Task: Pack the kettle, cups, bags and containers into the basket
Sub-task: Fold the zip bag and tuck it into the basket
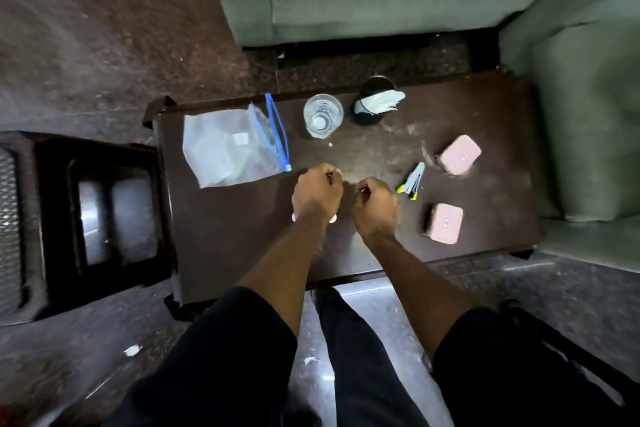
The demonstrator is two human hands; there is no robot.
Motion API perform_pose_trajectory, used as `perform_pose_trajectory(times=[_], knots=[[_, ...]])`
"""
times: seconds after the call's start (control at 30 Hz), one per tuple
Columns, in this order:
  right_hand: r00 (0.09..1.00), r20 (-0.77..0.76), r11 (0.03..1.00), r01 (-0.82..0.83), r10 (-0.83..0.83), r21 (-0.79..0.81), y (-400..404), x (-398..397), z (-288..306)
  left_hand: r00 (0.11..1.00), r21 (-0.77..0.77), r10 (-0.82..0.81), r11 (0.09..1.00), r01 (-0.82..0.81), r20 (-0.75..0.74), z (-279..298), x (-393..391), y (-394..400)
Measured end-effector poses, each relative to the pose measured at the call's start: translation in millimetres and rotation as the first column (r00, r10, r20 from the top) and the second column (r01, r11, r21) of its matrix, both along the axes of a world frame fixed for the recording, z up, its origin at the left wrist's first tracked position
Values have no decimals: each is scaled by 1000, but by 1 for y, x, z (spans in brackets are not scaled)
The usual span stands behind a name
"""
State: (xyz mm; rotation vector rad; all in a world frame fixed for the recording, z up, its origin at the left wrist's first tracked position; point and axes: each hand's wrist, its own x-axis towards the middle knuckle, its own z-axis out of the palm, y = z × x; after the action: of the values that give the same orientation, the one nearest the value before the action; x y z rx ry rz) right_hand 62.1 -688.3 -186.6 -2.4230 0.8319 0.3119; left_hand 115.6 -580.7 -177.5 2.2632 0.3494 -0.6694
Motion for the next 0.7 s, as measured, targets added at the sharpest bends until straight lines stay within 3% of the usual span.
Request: perform_pose_trajectory(times=[0.13,0.23,0.43,0.5,0.57,0.63,0.7], knots=[[998,-52,999,25,-26,-21,-28,-7,-7,1000,23,-26,999,26,1,-7,0,-10],[995,-94,999,-45,46,16,-30,-2,-12,999,60,10,998,-12,31,-10,4,-9],[989,-40,943,-120,139,310,18,57,-33,926,293,138,923,-249,351,-25,23,23],[992,-32,915,-103,125,390,38,80,-45,917,375,174,873,-312,358,-31,31,39],[993,-61,899,-67,104,433,53,101,-56,952,445,139,859,-253,273,-40,38,54],[992,-93,881,-35,90,471,68,119,-66,989,492,-1,868,-72,146,-49,44,73],[989,-108,873,-33,98,486,83,132,-72,989,418,-142,901,115,33,-56,51,90]])
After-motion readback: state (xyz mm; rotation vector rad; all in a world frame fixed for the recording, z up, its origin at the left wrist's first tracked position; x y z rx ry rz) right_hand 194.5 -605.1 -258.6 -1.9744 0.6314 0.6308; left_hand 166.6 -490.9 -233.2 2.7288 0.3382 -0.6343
